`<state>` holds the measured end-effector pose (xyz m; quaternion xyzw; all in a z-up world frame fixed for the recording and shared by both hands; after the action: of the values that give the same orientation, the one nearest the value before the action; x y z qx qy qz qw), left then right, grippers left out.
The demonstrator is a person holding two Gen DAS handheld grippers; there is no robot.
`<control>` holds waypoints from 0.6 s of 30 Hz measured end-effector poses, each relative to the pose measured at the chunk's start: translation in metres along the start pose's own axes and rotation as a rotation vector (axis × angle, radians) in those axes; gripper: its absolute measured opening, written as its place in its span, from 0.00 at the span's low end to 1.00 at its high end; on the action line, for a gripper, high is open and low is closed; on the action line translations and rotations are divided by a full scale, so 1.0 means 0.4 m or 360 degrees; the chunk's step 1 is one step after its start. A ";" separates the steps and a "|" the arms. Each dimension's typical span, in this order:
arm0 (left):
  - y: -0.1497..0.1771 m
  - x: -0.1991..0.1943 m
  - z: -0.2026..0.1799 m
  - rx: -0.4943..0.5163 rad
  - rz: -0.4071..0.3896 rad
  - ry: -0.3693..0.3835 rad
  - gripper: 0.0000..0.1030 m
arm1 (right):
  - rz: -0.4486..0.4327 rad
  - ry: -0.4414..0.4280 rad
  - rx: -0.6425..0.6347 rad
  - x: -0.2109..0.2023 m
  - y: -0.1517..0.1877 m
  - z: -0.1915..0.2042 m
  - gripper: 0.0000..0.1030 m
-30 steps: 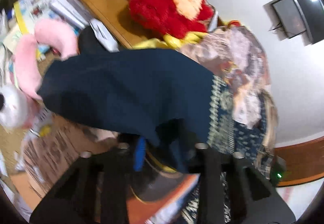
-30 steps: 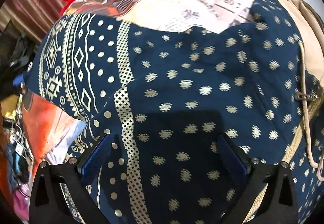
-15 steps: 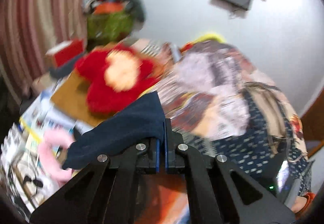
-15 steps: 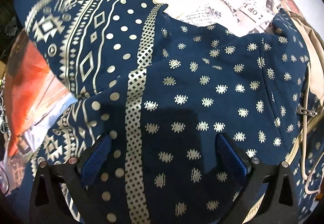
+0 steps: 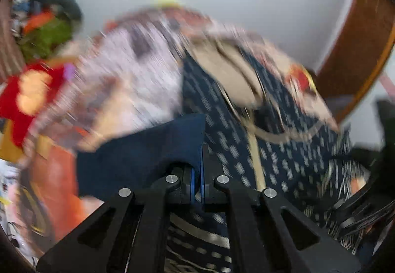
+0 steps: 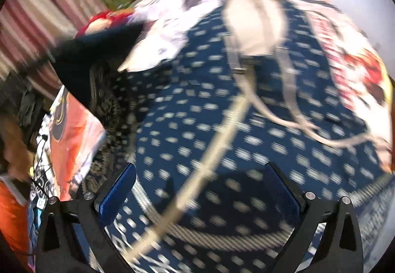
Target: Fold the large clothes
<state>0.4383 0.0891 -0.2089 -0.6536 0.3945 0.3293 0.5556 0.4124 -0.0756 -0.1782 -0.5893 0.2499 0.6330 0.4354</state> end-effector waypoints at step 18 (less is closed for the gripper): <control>0.165 -0.102 0.161 -0.0248 0.0039 0.0026 0.46 | -0.0216 0.0153 -0.0158 -0.052 0.035 0.019 1.00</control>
<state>0.3614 0.1542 -0.2150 -0.6926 0.3803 0.3604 0.4957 0.3951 -0.0814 -0.1594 -0.6554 0.1983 0.5847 0.4351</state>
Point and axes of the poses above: each gripper's, at about its wrist camera, not at the fingertips, and x roughly the way its jaws point, z to its left, y to its underside, the point moved 7 cm from there along x, roughly the way its jaws point, and after that the axes turned 9 degrees about z, right-handed, at the moved point
